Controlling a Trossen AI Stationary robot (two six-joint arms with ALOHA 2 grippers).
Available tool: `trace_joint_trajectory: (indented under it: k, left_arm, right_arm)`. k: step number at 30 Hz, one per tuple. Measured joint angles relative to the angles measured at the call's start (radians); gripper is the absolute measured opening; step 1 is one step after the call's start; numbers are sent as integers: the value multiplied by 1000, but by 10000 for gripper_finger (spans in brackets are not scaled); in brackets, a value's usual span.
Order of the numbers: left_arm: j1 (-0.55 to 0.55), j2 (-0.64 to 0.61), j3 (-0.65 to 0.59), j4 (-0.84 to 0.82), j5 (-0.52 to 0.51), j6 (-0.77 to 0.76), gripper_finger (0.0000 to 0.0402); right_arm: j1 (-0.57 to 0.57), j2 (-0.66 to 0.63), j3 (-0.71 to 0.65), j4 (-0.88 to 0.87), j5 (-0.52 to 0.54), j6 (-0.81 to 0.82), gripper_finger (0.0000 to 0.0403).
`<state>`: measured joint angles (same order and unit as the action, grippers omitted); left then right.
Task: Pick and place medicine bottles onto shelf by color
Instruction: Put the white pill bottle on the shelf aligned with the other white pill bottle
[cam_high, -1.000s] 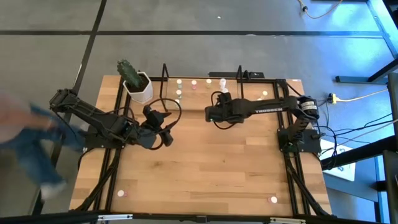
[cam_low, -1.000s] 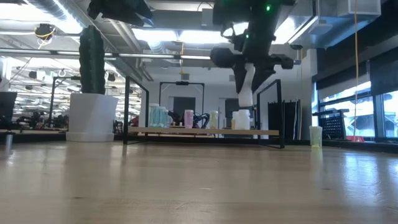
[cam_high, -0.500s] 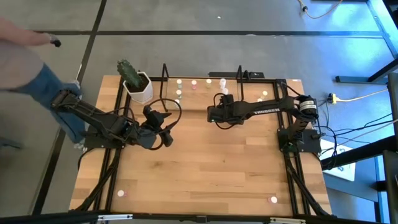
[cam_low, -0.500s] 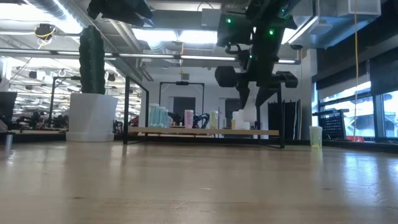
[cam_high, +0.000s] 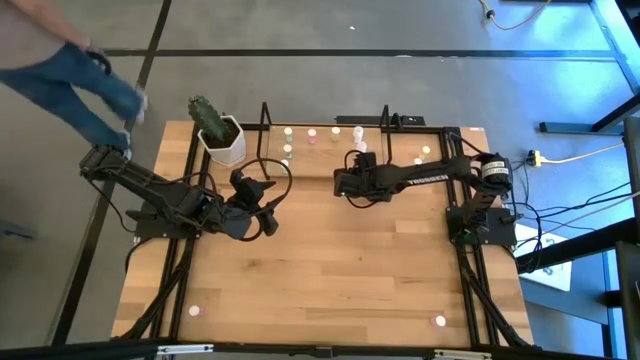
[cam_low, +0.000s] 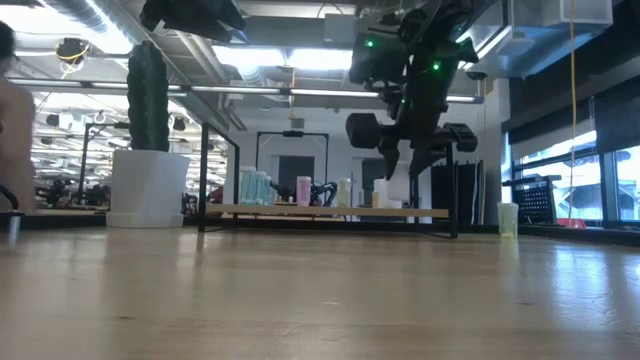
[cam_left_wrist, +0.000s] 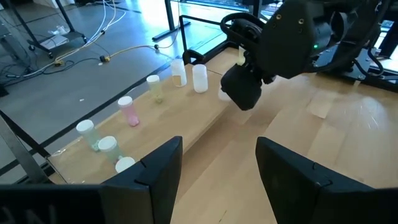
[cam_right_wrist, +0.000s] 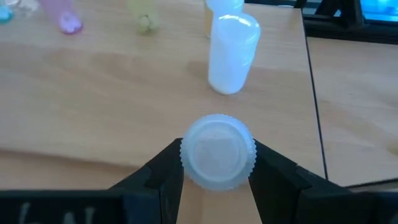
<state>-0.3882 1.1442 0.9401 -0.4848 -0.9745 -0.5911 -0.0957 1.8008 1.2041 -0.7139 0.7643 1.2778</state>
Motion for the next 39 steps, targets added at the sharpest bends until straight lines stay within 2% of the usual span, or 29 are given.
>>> trace_joint_trajectory:
  k: [10,39]
  left_arm:
    - [0,0,0,0,0,-1,198]
    - [0,0,0,0,0,-1,198]
  right_arm:
    - [-22,0,0,-6,-36,-5,158]
    - [-25,-1,0,-24,-55,2,158]
